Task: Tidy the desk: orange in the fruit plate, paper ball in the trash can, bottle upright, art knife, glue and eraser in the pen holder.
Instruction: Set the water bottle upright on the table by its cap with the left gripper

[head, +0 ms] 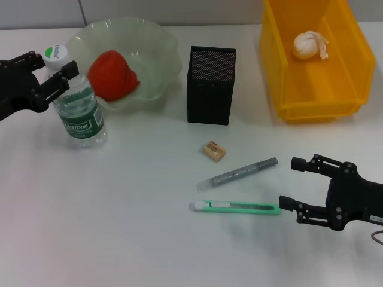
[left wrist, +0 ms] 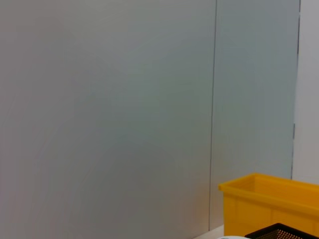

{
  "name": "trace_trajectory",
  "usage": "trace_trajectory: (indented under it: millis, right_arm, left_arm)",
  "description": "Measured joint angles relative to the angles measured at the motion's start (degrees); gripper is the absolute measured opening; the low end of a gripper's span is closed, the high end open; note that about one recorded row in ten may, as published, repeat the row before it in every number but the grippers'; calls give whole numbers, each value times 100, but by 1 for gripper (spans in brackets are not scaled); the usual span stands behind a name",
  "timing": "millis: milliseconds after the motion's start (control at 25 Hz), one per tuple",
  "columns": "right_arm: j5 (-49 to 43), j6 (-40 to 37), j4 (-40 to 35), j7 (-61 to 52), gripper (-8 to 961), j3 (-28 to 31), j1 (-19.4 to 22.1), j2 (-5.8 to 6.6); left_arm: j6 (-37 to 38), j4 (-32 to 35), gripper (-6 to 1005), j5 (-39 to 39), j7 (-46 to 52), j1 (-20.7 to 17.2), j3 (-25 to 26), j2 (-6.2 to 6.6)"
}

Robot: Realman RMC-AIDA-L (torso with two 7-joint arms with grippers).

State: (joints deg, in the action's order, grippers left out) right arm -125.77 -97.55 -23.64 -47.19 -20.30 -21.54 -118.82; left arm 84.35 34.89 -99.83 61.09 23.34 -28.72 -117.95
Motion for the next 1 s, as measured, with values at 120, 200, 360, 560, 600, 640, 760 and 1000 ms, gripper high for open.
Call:
trace_trajectory:
  millis: [120,200,360,560,600,640,760,1000]
  right_arm:
    - [0,2,0,0,776,0,0,0]
    - [0,4,0,0,775,0,0,0]
    - [0,9,0,0,775,0,0,0]
    - [0,9,0,0,774,0,0,0]
    - [0,9,0,0,774,0,0,0]
    - [0,8,0,0,774,0,0,0]
    - [0,9,0,0,774,0,0,0]
    - [0,9,0,0,773,0,0,0]
  left_arm:
    - [-52,-6,440,0,-4,2,-16,0]
    - [-81,-12,440,0,-6,3,-20,0]
    - [-136,-125,440,0,-73,4,-14,0]
    - [-126,-132,440,0,-88,0,-7,6]
    - [-119,-132,440,0,-88,-2,-8,7]
    - [-111,-133,440,0,-89,-4,-9,7]
    - [-101,-132,440,0,-85,-4,-16,11]
    - [-99,-133,440,0,-90,11,-38,15]
